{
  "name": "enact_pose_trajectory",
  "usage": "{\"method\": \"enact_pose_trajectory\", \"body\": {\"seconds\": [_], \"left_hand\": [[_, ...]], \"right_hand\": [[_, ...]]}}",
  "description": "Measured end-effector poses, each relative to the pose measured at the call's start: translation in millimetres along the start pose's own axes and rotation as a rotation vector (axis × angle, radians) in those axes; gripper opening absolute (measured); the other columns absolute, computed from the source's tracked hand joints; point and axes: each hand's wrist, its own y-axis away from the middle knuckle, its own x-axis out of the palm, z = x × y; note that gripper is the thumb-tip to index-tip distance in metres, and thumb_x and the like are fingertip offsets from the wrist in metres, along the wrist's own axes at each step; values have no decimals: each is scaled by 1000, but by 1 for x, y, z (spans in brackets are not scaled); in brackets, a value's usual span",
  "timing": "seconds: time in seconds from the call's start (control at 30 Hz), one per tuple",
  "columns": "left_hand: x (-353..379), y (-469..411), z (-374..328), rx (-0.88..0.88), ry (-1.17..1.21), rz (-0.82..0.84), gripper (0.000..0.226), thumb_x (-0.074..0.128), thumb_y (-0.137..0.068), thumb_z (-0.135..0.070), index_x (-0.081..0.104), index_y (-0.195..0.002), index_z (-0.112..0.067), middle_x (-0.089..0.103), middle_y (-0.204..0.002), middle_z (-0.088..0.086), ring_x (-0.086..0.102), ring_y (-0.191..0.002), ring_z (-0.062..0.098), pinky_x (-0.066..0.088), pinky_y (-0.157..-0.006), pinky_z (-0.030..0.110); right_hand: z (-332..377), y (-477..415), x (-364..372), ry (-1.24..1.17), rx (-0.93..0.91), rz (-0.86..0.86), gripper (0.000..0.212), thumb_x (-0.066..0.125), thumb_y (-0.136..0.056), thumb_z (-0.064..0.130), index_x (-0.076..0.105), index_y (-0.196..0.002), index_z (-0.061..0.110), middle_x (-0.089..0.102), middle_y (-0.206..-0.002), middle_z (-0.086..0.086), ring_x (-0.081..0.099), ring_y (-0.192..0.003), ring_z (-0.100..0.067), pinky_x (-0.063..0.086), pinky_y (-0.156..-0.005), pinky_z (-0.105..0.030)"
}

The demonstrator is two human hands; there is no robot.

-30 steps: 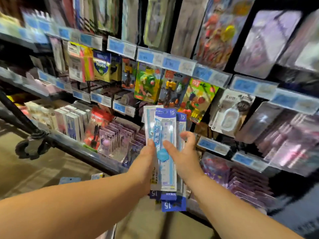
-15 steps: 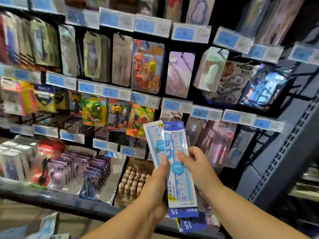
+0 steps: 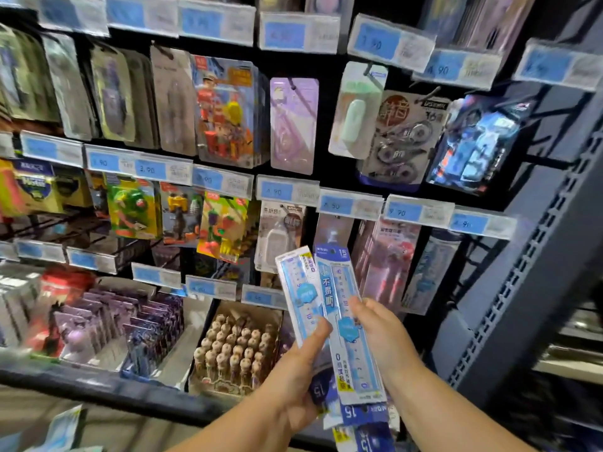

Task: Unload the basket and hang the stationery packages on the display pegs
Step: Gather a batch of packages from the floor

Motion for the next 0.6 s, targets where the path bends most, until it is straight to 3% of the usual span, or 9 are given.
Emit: {"method": "enact_pose_trajectory", "body": {"seconds": [0.2, 0.37, 0.4, 0.5, 0.6], "left_hand": [[9, -17, 12, 16, 32, -44, 54, 65, -81, -39, 62, -129, -14, 67, -120, 22, 64, -112, 40, 50, -95, 58], [23, -10, 17, 59, -1, -164, 29, 59, -87, -31, 75, -98, -10, 75, -88, 15, 73, -70, 29, 58, -71, 41], [23, -9, 18, 73, 0, -195, 26, 57, -89, -28, 73, -99, -9, 75, -86, 15, 72, -68, 29, 59, -71, 42], [24, -3, 19, 98, 25, -240, 28, 60, -89, -26, 68, -108, -8, 74, -98, 20, 71, -80, 34, 55, -88, 53], [29, 6, 20, 145, 40, -173, 28, 57, -93, -31, 68, -111, -11, 75, -98, 18, 73, -79, 31, 58, -80, 49]], "right_hand": [[-4, -17, -16, -17, -86, 0, 19, 49, -100, 13, 61, -115, 16, 73, -104, -12, 72, -92, -29, 58, -81, -45], [-5, -19, -17, 21, -130, -91, 15, 53, -98, 11, 54, -112, 16, 70, -96, -7, 70, -88, -27, 56, -82, -46], [-5, -18, -17, 23, -126, -103, 11, 53, -98, 13, 53, -109, 17, 69, -96, -7, 70, -87, -25, 55, -82, -46], [-3, -16, -13, 17, -123, -100, 7, 53, -98, 17, 52, -105, 18, 67, -96, -4, 69, -89, -24, 56, -79, -42], [-2, -12, -11, 11, -133, -80, 5, 52, -99, 17, 52, -104, 16, 66, -95, -5, 68, -88, -25, 56, -78, -42]]}}
